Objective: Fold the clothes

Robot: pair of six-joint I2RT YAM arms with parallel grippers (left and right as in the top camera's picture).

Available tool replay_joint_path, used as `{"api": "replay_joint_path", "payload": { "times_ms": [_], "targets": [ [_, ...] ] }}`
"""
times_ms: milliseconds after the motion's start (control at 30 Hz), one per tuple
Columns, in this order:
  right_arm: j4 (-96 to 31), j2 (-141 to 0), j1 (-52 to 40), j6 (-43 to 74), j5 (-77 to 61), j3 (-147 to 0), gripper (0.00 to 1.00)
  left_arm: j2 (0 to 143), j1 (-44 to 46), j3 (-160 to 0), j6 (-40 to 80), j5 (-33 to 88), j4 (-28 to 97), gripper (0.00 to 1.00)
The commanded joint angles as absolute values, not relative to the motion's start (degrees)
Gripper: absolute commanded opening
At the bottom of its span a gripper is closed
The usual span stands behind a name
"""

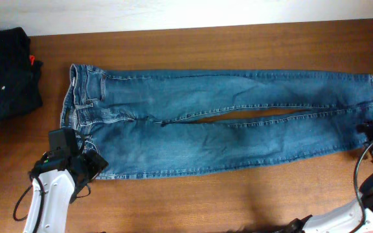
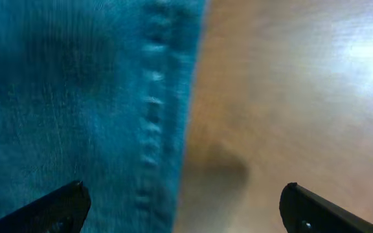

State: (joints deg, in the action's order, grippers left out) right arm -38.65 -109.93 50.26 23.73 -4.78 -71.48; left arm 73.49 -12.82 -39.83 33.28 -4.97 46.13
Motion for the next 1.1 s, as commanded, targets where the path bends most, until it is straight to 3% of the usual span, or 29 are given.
{"api": "replay_joint_path", "payload": {
  "times_ms": [0,667,700,800,1067],
  "targets": [
    [-38.0,-112.5,50.3,19.9,-8.8,-71.1,0.99,73.0,-12.9,-39.4,33.8,-5.9,45.1,0.99],
    [-33.1,-113.2,50.3,19.9,-11.1,-71.1,1.00,76.7,-12.9,-39.4,33.8,-5.8,39.9,1.00],
    [-32.7,-113.2,50.3,19.9,-11.9,-71.1,0.96,77.2,-12.9,-39.4,33.8,-5.8,39.9,0.99],
    [-32.5,-113.2,50.3,19.9,-12.3,-71.1,0.73,78.4,-12.9,-39.4,33.8,-5.8,39.9,0.99],
    [-33.6,-113.2,50.3,19.9,-12.3,-71.1,0.23,79.1,-12.9,-39.4,33.8,-5.8,39.9,0.96]
  ]
}}
